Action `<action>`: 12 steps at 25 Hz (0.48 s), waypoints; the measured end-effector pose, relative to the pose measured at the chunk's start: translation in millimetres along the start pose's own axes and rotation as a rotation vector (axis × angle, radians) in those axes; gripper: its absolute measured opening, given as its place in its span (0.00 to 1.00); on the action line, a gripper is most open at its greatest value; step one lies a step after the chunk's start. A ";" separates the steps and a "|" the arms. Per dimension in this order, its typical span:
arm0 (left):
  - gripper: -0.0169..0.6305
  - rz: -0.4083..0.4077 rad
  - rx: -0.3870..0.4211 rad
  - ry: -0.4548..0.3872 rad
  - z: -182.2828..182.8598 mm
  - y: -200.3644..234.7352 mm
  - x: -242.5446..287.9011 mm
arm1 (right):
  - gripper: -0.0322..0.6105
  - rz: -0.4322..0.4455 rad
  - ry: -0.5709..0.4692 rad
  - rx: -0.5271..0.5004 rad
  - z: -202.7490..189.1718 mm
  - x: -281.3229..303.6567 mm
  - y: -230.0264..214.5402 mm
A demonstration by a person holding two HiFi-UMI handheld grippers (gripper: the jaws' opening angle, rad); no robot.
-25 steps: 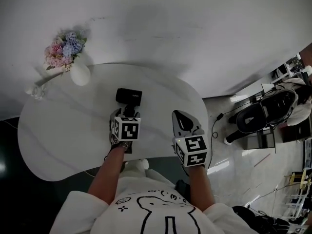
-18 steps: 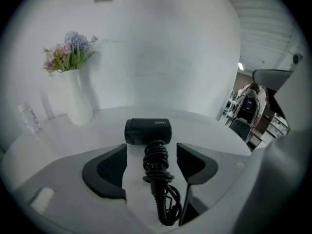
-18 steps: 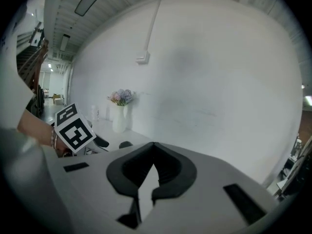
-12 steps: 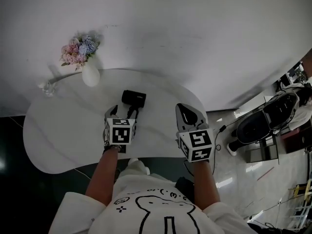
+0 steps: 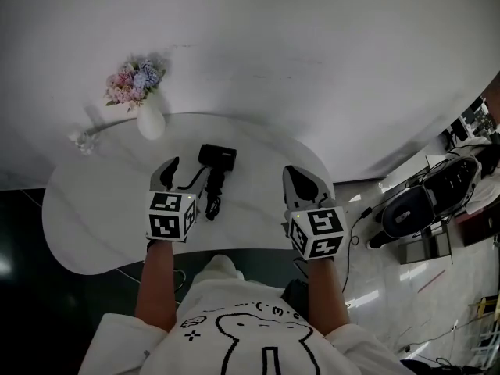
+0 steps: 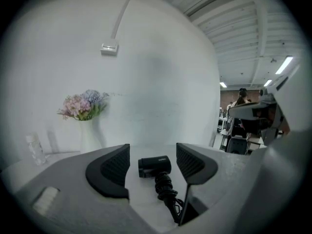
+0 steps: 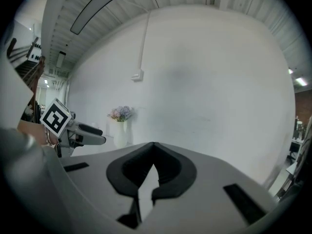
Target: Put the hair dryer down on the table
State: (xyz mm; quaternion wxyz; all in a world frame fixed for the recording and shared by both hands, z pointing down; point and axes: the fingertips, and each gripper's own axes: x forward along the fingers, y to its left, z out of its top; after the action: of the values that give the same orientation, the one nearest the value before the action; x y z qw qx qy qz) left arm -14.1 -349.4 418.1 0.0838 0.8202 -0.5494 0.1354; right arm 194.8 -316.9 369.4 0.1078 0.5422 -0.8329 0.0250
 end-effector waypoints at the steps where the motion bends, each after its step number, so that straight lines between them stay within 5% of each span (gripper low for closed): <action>1: 0.50 0.004 0.006 -0.020 5.2 1.9 -5.0 | 0.05 0.001 -0.001 0.002 -1.2 -1.2 1.4; 8: 0.47 0.029 0.080 -0.203 50.4 10.2 -41.4 | 0.05 -0.005 -0.044 0.008 12.0 -1.9 -0.9; 12: 0.20 0.075 0.074 -0.283 65.7 23.1 -55.7 | 0.05 0.000 -0.092 0.008 27.4 -1.3 0.7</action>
State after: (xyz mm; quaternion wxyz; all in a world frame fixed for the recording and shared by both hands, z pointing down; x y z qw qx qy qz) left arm -46.9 -328.1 337.9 -0.0299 0.8125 -0.5807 0.0419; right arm 190.5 -319.7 342.5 0.0673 0.5434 -0.8368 0.0037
